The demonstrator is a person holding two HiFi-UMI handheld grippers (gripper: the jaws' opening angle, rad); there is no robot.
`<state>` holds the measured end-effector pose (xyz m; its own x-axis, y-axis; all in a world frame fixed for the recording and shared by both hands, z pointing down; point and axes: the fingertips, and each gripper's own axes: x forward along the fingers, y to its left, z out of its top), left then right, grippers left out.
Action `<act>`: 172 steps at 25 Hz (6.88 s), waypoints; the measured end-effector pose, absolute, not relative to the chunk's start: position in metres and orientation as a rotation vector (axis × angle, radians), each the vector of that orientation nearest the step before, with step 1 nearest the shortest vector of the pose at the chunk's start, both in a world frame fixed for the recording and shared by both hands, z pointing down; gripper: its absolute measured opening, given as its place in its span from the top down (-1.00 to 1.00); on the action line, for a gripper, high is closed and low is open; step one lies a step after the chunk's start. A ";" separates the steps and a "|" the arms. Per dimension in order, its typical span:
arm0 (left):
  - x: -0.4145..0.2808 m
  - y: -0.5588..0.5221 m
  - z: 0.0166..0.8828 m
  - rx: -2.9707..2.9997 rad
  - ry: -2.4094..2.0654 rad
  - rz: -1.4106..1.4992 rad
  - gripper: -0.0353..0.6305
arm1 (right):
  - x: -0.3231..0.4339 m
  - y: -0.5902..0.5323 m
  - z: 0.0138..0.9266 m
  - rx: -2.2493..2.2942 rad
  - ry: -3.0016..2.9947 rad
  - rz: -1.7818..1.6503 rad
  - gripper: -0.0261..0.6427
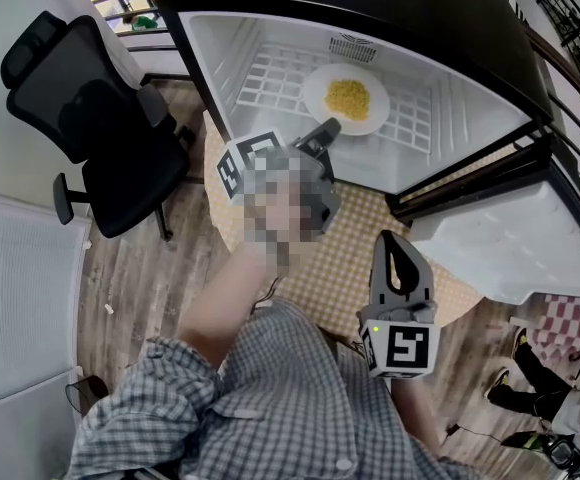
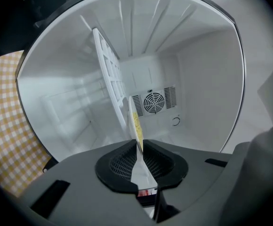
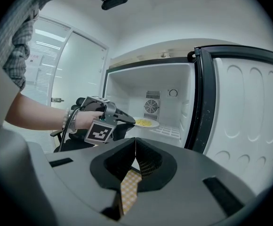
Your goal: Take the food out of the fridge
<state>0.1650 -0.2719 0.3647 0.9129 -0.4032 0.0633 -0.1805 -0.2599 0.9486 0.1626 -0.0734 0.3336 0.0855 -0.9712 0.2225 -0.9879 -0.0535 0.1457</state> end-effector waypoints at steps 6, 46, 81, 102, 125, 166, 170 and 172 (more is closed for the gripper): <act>0.156 -0.267 0.362 1.812 -0.400 -0.260 0.77 | 0.172 -0.087 0.333 2.130 -2.018 0.130 0.89; 0.084 -0.207 0.385 1.895 -0.378 -0.173 0.85 | 0.166 -0.172 0.389 2.118 -2.478 1.104 0.66; -0.028 -0.145 0.576 1.460 -0.691 -0.021 0.80 | 0.061 -0.130 0.572 1.522 -2.172 1.540 0.67; -0.018 -0.134 0.597 1.639 -0.817 0.380 0.25 | 0.060 -0.121 0.598 1.496 -2.068 1.438 0.67; -0.033 -0.142 0.475 2.234 -0.950 0.416 0.88 | 0.108 -0.102 0.480 1.850 -2.158 0.721 0.89; -0.008 -0.143 0.305 2.696 -0.947 0.159 0.88 | 0.116 -0.108 0.295 2.052 -2.420 0.278 0.89; -0.007 -0.143 0.303 2.696 -0.942 0.154 0.88 | 0.118 -0.108 0.296 2.055 -2.414 0.288 0.89; -0.006 -0.142 0.303 2.694 -0.936 0.150 0.88 | 0.119 -0.107 0.296 2.059 -2.410 0.286 0.89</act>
<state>-0.0057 -0.1423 0.3029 0.7840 -0.5912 0.1893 -0.6208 -0.7489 0.2320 0.1189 -0.1073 0.2957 -0.1626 -0.9830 0.0852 -0.9756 0.1473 -0.1629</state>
